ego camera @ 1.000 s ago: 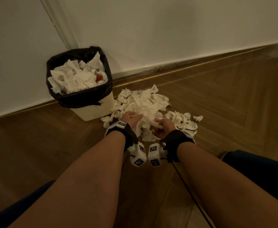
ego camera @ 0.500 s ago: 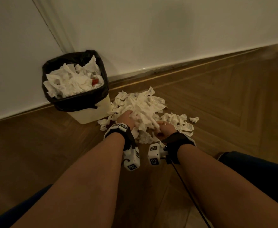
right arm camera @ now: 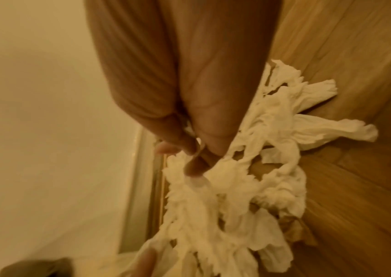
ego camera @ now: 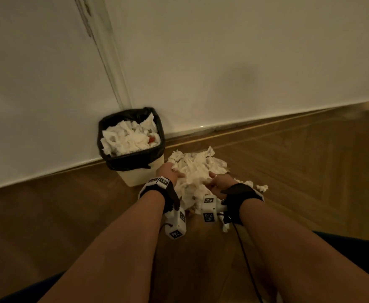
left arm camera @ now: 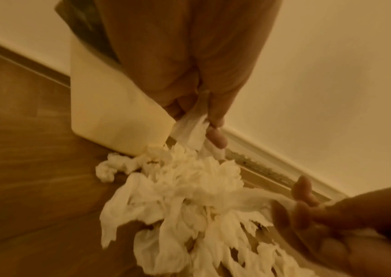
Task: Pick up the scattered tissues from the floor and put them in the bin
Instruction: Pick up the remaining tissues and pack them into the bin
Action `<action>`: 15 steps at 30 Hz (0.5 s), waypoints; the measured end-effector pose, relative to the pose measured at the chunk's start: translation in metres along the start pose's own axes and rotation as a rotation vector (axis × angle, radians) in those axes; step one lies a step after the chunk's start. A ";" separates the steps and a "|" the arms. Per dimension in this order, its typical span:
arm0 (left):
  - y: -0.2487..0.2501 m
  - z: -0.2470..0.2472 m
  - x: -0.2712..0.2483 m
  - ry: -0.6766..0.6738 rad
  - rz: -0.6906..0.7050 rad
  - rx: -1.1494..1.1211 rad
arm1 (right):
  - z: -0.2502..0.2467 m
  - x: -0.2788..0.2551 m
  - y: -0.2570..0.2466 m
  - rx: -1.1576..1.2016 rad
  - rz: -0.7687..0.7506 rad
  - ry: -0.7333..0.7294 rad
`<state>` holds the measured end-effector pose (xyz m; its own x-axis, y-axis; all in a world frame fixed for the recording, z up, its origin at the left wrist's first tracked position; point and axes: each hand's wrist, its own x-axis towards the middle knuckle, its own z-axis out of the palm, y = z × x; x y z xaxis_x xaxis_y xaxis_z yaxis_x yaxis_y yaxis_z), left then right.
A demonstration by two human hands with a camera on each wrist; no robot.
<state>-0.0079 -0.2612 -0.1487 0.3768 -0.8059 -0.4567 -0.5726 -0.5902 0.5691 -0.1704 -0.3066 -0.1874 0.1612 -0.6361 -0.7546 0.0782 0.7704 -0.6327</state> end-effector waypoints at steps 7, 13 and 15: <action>0.023 -0.067 -0.037 0.102 0.010 -0.457 | 0.035 -0.064 -0.056 0.101 -0.162 -0.169; 0.038 -0.138 -0.041 0.320 -0.019 -0.680 | 0.067 -0.104 -0.098 0.044 -0.216 -0.139; 0.036 -0.158 -0.042 0.422 -0.020 -0.686 | 0.080 -0.109 -0.108 -0.020 -0.253 -0.160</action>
<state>0.0705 -0.2561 -0.0010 0.7038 -0.6638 -0.2528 -0.0396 -0.3920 0.9191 -0.1172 -0.3166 -0.0231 0.2918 -0.7920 -0.5363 0.1161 0.5859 -0.8020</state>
